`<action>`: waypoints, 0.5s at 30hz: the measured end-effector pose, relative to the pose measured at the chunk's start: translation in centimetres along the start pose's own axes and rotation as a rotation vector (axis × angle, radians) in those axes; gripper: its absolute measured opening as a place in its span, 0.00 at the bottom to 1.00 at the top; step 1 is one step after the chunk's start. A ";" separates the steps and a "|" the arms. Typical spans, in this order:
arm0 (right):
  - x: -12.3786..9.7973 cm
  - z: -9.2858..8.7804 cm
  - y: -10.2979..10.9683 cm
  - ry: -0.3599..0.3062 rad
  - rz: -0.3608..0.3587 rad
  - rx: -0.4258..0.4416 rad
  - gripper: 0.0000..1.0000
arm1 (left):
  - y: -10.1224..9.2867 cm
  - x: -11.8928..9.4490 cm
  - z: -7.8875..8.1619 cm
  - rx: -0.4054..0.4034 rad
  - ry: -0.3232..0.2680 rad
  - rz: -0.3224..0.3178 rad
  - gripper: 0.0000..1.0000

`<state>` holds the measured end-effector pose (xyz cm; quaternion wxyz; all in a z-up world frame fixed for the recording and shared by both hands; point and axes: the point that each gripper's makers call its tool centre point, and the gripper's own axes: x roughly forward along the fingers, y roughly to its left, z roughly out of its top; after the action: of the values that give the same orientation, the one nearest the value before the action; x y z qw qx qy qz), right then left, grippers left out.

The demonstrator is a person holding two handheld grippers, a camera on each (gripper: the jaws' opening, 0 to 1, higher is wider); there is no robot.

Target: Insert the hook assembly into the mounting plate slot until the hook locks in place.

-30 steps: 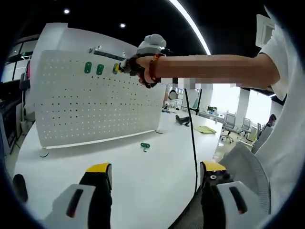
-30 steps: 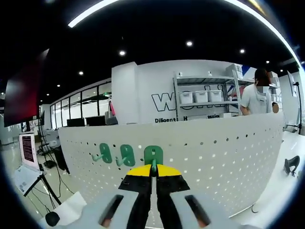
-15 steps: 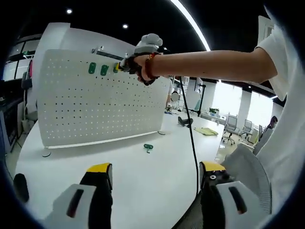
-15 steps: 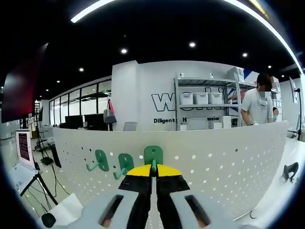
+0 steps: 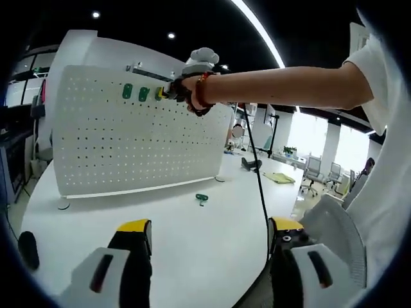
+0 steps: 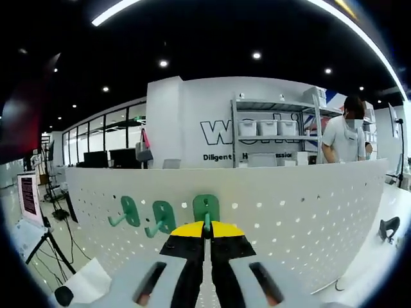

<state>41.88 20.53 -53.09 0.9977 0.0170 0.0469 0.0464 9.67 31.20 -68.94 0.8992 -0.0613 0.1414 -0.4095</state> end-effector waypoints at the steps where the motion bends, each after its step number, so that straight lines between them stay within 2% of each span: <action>1: 0.0 0.0 0.0 0.000 -0.002 0.001 0.01 | 0.0 0.0 0.0 0.000 -0.001 -0.001 0.76; 15: 0.5 -0.7 0.0 0.007 -0.035 0.024 0.01 | 0.3 -0.5 -0.1 -0.007 -0.002 0.005 0.76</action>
<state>42.27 20.59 -53.85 0.9979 0.0281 0.0514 0.0284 9.56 31.73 -68.99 0.9002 -0.0645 0.1419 -0.4065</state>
